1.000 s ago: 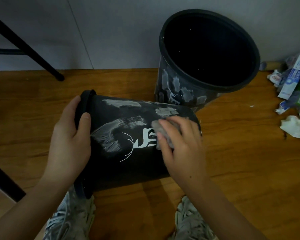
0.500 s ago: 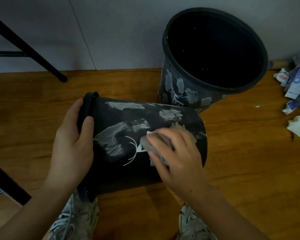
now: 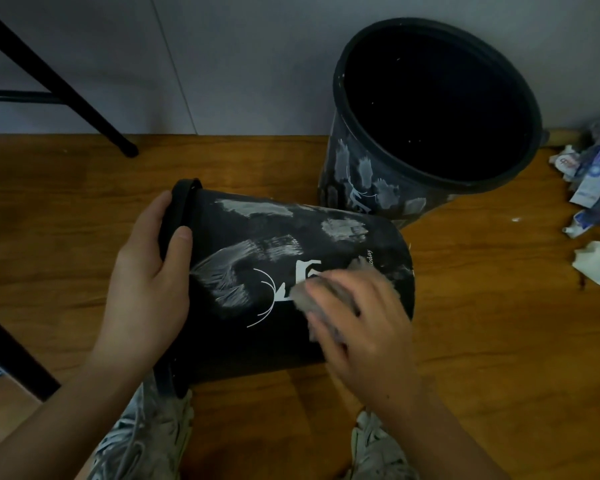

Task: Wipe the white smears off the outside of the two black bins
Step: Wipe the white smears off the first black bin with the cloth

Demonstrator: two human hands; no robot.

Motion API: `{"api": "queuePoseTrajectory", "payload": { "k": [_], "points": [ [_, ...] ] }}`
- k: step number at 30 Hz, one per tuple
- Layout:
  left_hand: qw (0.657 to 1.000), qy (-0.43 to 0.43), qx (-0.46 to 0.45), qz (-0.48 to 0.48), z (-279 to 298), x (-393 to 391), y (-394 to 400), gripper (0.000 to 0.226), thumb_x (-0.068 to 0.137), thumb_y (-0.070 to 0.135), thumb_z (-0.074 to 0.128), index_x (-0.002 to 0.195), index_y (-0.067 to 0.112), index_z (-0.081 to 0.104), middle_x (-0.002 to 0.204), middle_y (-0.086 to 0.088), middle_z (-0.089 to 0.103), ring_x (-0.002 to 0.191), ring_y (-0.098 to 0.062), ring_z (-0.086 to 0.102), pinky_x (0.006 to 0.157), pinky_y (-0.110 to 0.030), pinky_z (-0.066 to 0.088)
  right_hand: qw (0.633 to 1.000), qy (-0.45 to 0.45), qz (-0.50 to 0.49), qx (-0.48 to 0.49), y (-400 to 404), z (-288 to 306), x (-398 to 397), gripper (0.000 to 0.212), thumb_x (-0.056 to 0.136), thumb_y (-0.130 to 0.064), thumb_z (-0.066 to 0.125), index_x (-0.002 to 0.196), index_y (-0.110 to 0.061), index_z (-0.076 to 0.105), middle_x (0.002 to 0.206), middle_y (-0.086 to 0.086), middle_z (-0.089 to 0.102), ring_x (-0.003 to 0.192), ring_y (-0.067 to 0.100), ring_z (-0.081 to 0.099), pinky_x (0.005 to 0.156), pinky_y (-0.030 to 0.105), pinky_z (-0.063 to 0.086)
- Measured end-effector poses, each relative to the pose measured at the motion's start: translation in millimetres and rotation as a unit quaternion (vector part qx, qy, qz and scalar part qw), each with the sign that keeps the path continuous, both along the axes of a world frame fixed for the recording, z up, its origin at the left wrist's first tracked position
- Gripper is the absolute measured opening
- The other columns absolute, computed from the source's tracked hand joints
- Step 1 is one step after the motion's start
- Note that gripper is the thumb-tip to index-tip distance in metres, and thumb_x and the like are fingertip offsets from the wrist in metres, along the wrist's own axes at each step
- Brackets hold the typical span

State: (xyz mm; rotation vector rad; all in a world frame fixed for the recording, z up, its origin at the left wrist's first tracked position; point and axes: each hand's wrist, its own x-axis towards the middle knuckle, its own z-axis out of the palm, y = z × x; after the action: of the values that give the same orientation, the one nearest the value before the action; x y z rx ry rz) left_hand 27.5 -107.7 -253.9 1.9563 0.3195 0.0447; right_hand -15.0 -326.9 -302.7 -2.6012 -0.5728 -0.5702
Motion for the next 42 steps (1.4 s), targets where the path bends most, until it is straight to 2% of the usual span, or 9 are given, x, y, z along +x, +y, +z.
{"api": "queuePoseTrajectory", "payload": {
  "k": [4, 9, 12, 20, 24, 27, 32, 38, 42],
  "points": [
    [1.0, 0.001, -0.001, -0.001, -0.6, 4.6, -2.5, 0.046, 0.102, 0.018, 0.04, 0.147, 0.016, 0.032, 0.106, 0.034, 0.041, 0.084, 0.038, 0.04, 0.067, 0.01, 0.032, 0.99, 0.034, -0.132, 0.037, -6.7, 8.9, 25.7, 0.031, 0.096, -0.029, 0.051, 0.116, -0.011, 0.067, 0.113, 0.007, 0.062, 0.105, 0.02, 0.052, 0.081, 0.04, 0.052],
    [1.0, -0.004, 0.015, 0.006, -0.7, 4.2, -2.1, 0.046, 0.102, 0.016, 0.04, 0.147, 0.015, 0.032, 0.105, 0.033, 0.04, 0.078, 0.036, 0.041, 0.063, 0.01, 0.031, 0.999, 0.024, -0.037, 0.011, 23.9, 9.1, 13.2, 0.026, 0.096, -0.028, 0.05, 0.118, -0.016, 0.058, 0.115, 0.006, 0.057, 0.107, 0.021, 0.051, 0.096, 0.037, 0.043],
    [1.0, -0.008, 0.023, 0.007, -1.4, 4.0, 0.0, 0.046, 0.102, 0.018, 0.04, 0.147, 0.015, 0.033, 0.121, 0.019, 0.043, 0.093, 0.021, 0.042, 0.068, 0.011, 0.03, 0.999, 0.013, 0.027, 0.01, 23.5, 2.6, -7.8, 0.023, 0.1, -0.025, 0.049, 0.116, -0.014, 0.061, 0.117, 0.006, 0.06, 0.11, 0.02, 0.053, 0.101, 0.038, 0.044],
    [0.999, -0.012, 0.031, 0.005, -0.1, 6.9, -0.9, 0.045, 0.102, 0.017, 0.041, 0.146, 0.015, 0.034, 0.102, 0.036, 0.039, 0.08, 0.039, 0.039, 0.065, 0.01, 0.031, 0.993, 0.034, -0.105, 0.043, 14.1, 11.6, 25.5, 0.031, 0.099, -0.026, 0.048, 0.115, -0.009, 0.068, 0.112, 0.008, 0.062, 0.105, 0.022, 0.057, 0.084, 0.036, 0.051],
    [0.999, -0.013, 0.047, -0.01, -1.5, 12.3, 3.4, 0.045, 0.101, 0.018, 0.042, 0.146, 0.015, 0.036, 0.119, 0.018, 0.044, 0.09, 0.021, 0.041, 0.067, 0.011, 0.029, 0.999, 0.014, -0.035, 0.028, 6.4, -3.5, -11.6, 0.032, 0.103, -0.028, 0.043, 0.115, -0.011, 0.067, 0.115, 0.01, 0.064, 0.108, 0.023, 0.057, 0.096, 0.039, 0.047],
    [0.998, -0.018, 0.065, -0.014, -2.0, 12.9, 4.2, 0.044, 0.101, 0.017, 0.043, 0.145, 0.014, 0.038, 0.121, 0.013, 0.043, 0.094, 0.02, 0.036, 0.067, 0.012, 0.027, 0.996, -0.004, -0.087, 0.026, -14.3, -10.6, -12.4, 0.027, 0.101, -0.026, 0.046, 0.116, -0.012, 0.064, 0.114, 0.011, 0.063, 0.108, 0.021, 0.055, 0.094, 0.044, 0.048],
    [0.998, -0.022, 0.059, -0.013, -1.7, 11.1, 1.7, 0.043, 0.101, 0.015, 0.042, 0.144, 0.013, 0.038, 0.115, 0.02, 0.043, 0.084, 0.028, 0.044, 0.067, 0.012, 0.029, 0.971, 0.052, -0.225, 0.065, -30.2, 3.5, 21.2, 0.031, 0.097, -0.028, 0.047, 0.116, -0.012, 0.066, 0.112, 0.005, 0.059, 0.102, 0.016, 0.051, 0.083, 0.017, 0.032],
    [0.998, -0.029, 0.062, -0.005, -4.3, 8.5, 3.0, 0.043, 0.101, 0.015, 0.042, 0.144, 0.01, 0.038, 0.121, 0.01, 0.044, 0.095, 0.018, 0.038, 0.067, 0.011, 0.029, 0.986, 0.018, -0.149, 0.071, -31.7, -8.2, -12.4, 0.031, 0.098, -0.022, 0.049, 0.116, -0.005, 0.067, 0.115, 0.011, 0.06, 0.109, 0.017, 0.052, 0.097, 0.027, 0.04],
    [0.998, -0.026, 0.06, -0.004, -3.9, 7.2, 2.7, 0.044, 0.101, 0.016, 0.042, 0.145, 0.013, 0.038, 0.121, 0.01, 0.045, 0.093, 0.017, 0.039, 0.065, 0.011, 0.03, 0.982, 0.015, -0.172, 0.077, -42.1, -8.4, -10.9, 0.03, 0.098, -0.022, 0.049, 0.115, -0.005, 0.067, 0.115, 0.009, 0.058, 0.108, 0.011, 0.048, 0.096, 0.014, 0.033]
  ]
}}
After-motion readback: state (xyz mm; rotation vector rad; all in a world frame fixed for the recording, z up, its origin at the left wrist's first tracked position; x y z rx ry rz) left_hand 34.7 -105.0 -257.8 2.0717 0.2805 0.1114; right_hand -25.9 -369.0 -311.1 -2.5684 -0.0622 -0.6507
